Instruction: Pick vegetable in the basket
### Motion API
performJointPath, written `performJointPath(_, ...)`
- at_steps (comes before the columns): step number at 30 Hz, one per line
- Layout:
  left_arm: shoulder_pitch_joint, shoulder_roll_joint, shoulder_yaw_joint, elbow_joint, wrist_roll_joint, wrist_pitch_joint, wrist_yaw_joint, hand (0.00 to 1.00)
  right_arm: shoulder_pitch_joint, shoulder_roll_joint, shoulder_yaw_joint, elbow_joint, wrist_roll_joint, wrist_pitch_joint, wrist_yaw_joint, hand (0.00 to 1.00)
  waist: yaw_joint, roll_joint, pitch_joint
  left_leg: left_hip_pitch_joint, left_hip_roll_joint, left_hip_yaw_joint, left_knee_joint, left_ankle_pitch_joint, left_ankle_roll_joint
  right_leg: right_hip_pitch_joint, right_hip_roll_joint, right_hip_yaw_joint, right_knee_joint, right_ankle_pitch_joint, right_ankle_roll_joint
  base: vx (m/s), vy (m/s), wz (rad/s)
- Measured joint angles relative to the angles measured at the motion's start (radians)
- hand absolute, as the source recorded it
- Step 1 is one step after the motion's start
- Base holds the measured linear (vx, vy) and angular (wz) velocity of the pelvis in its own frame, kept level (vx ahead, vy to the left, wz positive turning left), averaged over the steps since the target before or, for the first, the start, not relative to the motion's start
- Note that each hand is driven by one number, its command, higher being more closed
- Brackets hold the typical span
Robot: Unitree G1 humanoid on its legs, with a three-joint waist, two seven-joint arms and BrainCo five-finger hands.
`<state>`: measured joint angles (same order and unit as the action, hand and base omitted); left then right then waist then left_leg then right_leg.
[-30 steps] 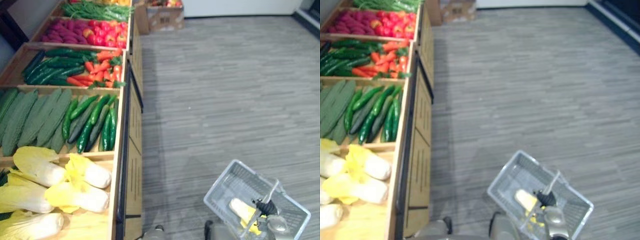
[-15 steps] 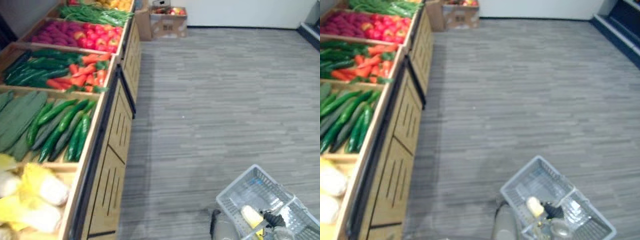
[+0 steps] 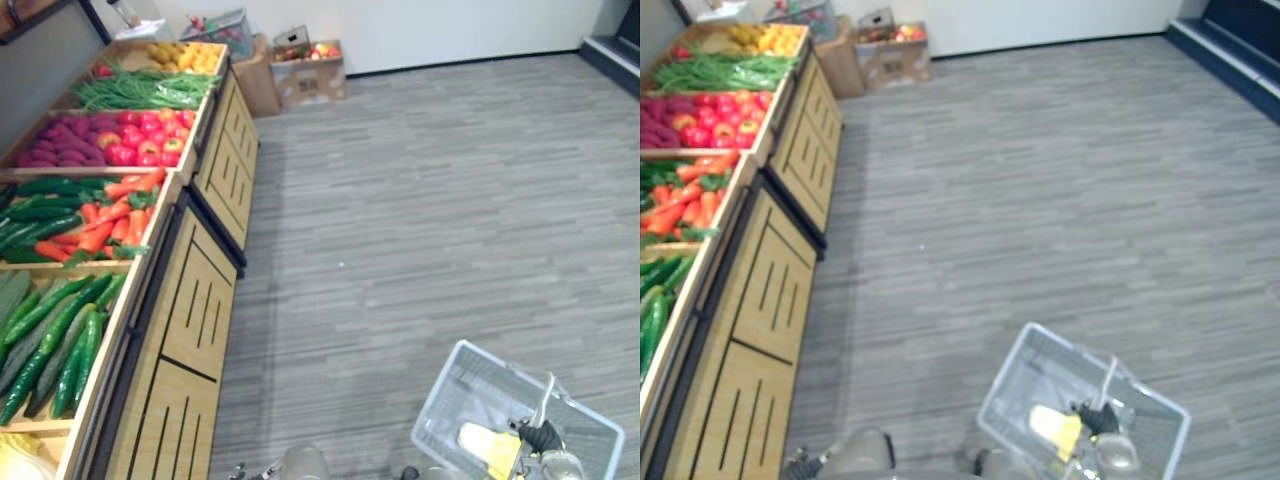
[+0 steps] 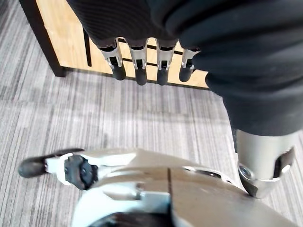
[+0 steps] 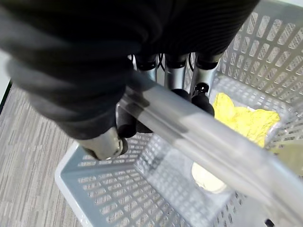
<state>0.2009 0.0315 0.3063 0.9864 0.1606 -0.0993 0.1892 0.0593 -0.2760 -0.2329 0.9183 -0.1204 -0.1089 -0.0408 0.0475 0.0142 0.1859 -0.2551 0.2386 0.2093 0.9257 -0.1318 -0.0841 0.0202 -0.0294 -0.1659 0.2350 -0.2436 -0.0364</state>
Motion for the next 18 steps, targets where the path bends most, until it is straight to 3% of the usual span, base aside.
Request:
performJointPath(2, 0.003, -0.004, 0.005, 0.0, 0.0, 0.002, 0.0, 0.0, 0.004, 0.0, -0.002, 0.0, 0.0, 0.002, 0.001, 1.0, 0.014, -0.004, 0.003, -0.019, -0.071, 0.03, -0.163, -0.052, 0.004, 0.05, -0.015, -0.007, -0.027, 0.002, 0.004, 0.24, 0.039, 0.02)
performJointPath(4, 0.0, -0.005, 0.005, 0.0, 0.0, 0.002, -0.001, 0.0, 0.007, 0.002, -0.002, -0.003, 0.0, 0.002, 0.002, 1.0, 0.013, -0.002, 0.004, -0.021, -0.116, 0.03, -0.395, -0.037, 0.006, 0.084, -0.03, -0.04, -0.04, 0.002, 0.007, 0.28, 0.103, 0.22)
performJointPath(5, -0.003, -0.005, 0.004, -0.001, 0.001, 0.002, -0.001, 0.0, 0.013, 0.002, -0.003, -0.014, 0.0, 0.001, 0.001, 1.0, 0.012, 0.0, 0.003, -0.016, -0.138, 0.025, -0.581, 0.041, 0.007, 0.107, -0.038, -0.064, -0.061, -0.001, 0.032, 0.24, 0.094, 0.28)
performJointPath(6, -0.003, -0.006, 0.004, -0.001, 0.001, 0.002, 0.0, 0.0, 0.018, 0.002, -0.004, -0.021, 0.0, 0.0, 0.001, 1.0, 0.011, 0.002, 0.002, -0.014, -0.144, 0.023, -0.641, 0.084, 0.002, 0.114, -0.038, -0.072, -0.068, -0.004, 0.041, 0.26, 0.15, 0.29)
performJointPath(7, -0.002, -0.009, 0.004, 0.0, 0.002, 0.002, 0.0, 0.0, 0.038, -0.003, -0.006, -0.049, 0.0, -0.003, -0.001, 1.0, 0.015, 0.022, 0.0, -0.003, -0.142, 0.019, -0.815, 0.214, 0.009, 0.146, -0.028, -0.086, -0.095, -0.028, 0.081, 0.27, 0.176, 0.38)
performJointPath(8, -0.012, -0.003, 0.003, 0.008, 0.01, 0.009, 0.001, 0.0, 0.04, 0.011, -0.005, -0.047, 0.0, -0.003, -0.008, 1.0, 0.017, 0.02, 0.002, 0.008, -0.172, 0.024, -0.834, 0.251, 0.075, 0.174, -0.049, -0.101, -0.114, -0.04, 0.099, 0.32, 0.206, 0.42)
performJointPath(10, -0.022, 0.01, -0.009, -0.007, 0.015, 0.011, 0.002, 0.0, 0.035, 0.024, 0.008, -0.048, 0.0, -0.005, -0.006, 1.0, 0.025, -0.01, 0.014, -0.008, -0.209, 0.027, -0.819, 0.211, 0.09, 0.179, -0.079, -0.103, -0.136, -0.039, 0.101, 0.23, 0.132, 0.32)
performJointPath(12, -0.024, 0.012, -0.009, -0.006, 0.018, 0.015, 0.002, 0.0, 0.018, 0.027, 0.01, -0.039, -0.001, -0.004, -0.007, 1.0, 0.044, -0.014, 0.017, -0.018, -0.224, 0.036, -0.779, 0.172, 0.105, 0.182, -0.102, -0.096, -0.133, -0.015, 0.135, 0.24, 0.14, 0.04)
performJointPath(14, -0.005, 0.012, -0.006, 0.004, 0.018, 0.015, 0.002, 0.0, 0.001, 0.031, 0.033, -0.038, -0.002, -0.005, -0.007, 1.0, 0.049, -0.025, 0.018, 0.03, -0.247, 0.049, -0.791, 0.15, 0.113, 0.192, -0.13, -0.07, -0.086, 0.002, 0.141, 0.25, 0.15, -0.12)
performJointPath(16, 0.022, 0.012, -0.013, 0.01, 0.02, 0.016, 0.001, 0.0, -0.004, 0.04, 0.041, -0.038, -0.023, -0.013, -0.017, 1.0, 0.046, -0.031, 0.01, 0.103, -0.275, 0.054, -0.828, 0.117, 0.128, 0.103, -0.173, -0.01, 0.188, 0.007, 0.151, 0.25, 0.182, -0.1)
performJointPath(17, 0.028, 0.017, -0.021, 0.01, 0.02, 0.016, 0.0, 0.0, -0.003, 0.041, 0.042, -0.038, -0.031, -0.014, -0.017, 1.0, 0.043, -0.036, 0.004, 0.115, -0.284, 0.054, -0.832, 0.109, 0.135, 0.061, -0.19, 0.003, 0.285, 0.02, 0.173, 0.27, 0.179, 0.08)
performJointPath(18, 0.035, 0.034, -0.039, 0.01, 0.023, 0.017, -0.001, 0.0, -0.001, 0.047, 0.044, -0.038, -0.036, -0.017, -0.019, 1.0, 0.039, -0.054, -0.005, 0.145, -0.305, 0.053, -0.837, 0.09, 0.147, -0.025, -0.222, 0.042, 0.469, 0.088, 0.228, 0.29, 0.143, 0.2)
